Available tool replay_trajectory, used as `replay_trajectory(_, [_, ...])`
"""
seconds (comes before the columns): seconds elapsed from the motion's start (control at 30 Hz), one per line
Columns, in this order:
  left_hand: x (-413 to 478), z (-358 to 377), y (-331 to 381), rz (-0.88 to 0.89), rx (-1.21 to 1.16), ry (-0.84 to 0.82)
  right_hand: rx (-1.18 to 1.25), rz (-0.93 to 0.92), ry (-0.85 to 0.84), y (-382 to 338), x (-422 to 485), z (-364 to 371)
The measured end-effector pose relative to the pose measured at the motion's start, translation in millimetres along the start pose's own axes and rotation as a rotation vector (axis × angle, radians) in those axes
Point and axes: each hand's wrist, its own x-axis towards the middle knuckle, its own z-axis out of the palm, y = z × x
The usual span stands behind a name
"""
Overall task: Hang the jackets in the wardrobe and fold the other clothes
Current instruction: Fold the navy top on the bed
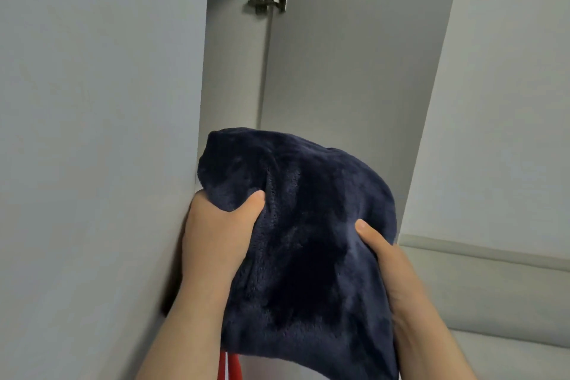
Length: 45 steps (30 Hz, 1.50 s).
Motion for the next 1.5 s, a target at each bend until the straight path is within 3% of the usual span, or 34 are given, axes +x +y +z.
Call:
replay_trajectory(0.33, [47,40,8,0.051,0.396,0.158,0.013,-0.03,-0.103,-5,78,18])
replay_trajectory(0.73, [119,59,5,0.091,0.623,0.567,0.314,-0.046,-0.314,20,202,73])
replay_trajectory(0.97, [113,49,8,0.141,0.949,0.644,0.602,0.319,-0.441,55,232,139])
replay_trajectory(1.23, [106,60,-32,-0.187,1.181,0.472,0.646,0.515,-0.346,72,219,202])
replay_trajectory(1.4, [111,42,-44,-0.266,1.341,0.557,0.722,0.769,-0.539,73,206,219])
replay_trajectory(1.5, [114,39,-48,-0.316,1.427,0.51,0.712,0.765,-0.669,79,219,197])
